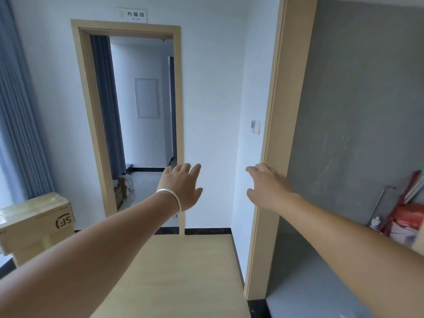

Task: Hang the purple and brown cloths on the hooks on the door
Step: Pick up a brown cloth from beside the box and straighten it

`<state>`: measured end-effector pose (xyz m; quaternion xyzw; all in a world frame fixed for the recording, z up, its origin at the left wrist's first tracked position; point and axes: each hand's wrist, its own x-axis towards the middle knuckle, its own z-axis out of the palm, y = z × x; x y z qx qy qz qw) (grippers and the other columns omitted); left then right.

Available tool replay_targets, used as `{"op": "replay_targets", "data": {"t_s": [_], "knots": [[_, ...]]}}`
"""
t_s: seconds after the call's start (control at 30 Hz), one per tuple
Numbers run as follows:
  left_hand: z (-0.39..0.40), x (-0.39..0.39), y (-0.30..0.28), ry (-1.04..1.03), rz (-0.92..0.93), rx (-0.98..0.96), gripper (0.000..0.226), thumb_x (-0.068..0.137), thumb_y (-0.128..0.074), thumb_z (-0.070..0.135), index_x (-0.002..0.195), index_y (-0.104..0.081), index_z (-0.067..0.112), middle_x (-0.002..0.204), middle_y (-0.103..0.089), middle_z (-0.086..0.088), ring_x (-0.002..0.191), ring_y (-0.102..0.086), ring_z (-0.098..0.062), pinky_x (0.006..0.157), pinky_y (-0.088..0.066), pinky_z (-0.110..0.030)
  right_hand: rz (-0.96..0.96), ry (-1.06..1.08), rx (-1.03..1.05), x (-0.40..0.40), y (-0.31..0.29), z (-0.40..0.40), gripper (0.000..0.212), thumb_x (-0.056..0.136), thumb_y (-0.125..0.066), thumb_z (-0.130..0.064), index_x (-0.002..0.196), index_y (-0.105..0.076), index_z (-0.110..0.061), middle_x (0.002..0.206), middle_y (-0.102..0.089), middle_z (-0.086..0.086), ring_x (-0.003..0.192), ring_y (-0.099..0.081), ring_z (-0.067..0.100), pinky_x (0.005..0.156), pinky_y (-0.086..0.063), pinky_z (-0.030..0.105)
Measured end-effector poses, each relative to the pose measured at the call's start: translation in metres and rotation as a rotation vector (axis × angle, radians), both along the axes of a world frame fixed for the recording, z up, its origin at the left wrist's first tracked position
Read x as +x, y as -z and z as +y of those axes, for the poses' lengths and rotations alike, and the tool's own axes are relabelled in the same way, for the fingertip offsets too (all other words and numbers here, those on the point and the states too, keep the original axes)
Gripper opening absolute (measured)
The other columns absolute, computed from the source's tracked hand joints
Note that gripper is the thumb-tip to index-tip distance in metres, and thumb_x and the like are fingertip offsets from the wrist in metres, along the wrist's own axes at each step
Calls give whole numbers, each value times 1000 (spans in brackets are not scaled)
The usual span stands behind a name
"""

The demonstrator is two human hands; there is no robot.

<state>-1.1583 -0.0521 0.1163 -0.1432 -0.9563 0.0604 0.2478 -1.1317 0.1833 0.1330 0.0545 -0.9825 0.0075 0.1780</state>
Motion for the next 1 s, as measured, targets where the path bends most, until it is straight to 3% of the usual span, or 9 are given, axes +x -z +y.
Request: {"op": "replay_targets", "data": {"t_s": [0.5,0.8,1.0], "knots": [[32,-200,-4,-147,0,-32,62,94,-37,57,145,-24,24,139,-45,-4,129,-43,-25,109,-30,-47,-20,-129,-43,-234,13,36,59,91,-46,-28,146,-27,-20,146,-33,4,131,-35,24,97,-36,35],[9,-336,14,-155,-29,-42,63,93,-34,59,145,-23,25,139,-44,-4,131,-40,-24,112,-26,-48,-22,-133,-32,-369,25,21,62,92,-47,-36,148,-24,-20,149,-30,4,132,-35,24,98,-35,36],[-19,-456,17,-107,-22,-3,62,93,-34,60,145,-23,26,136,-44,-2,130,-39,-23,109,-26,-47,-10,-84,17,-476,26,-7,64,93,-47,-41,149,-22,-22,154,-24,4,140,-24,22,107,-30,37]]}}
